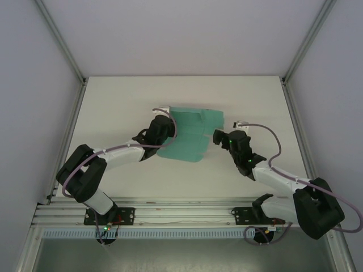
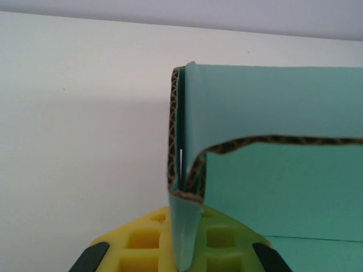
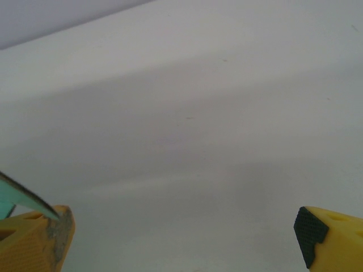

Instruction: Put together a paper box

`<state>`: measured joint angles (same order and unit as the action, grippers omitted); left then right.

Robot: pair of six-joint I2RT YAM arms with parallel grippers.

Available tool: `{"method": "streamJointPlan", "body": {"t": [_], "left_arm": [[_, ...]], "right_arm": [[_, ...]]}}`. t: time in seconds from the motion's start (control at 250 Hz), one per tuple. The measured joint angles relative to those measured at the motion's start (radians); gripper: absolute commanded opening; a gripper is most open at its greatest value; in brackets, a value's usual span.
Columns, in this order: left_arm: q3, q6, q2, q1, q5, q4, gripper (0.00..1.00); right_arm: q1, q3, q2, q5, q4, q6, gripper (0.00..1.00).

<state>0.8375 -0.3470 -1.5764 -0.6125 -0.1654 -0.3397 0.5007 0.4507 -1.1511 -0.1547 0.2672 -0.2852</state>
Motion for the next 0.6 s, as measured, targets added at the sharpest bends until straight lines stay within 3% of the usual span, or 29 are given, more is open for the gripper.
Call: {"method": "streamJointPlan", "body": {"t": [0.312, 0.6], "left_arm": [[0.000, -0.001, 0.000, 0.004, 0.026, 0.000, 0.00], [0.000, -0.015, 0.000, 0.004, 0.052, 0.002, 0.00]], "right_arm": [[-0.002, 0.068, -0.041, 0.170, 0.060, 0.038, 1.00], [-0.002, 0.148, -0.190, 0.188, 0.103, 0.058, 1.00]]}}
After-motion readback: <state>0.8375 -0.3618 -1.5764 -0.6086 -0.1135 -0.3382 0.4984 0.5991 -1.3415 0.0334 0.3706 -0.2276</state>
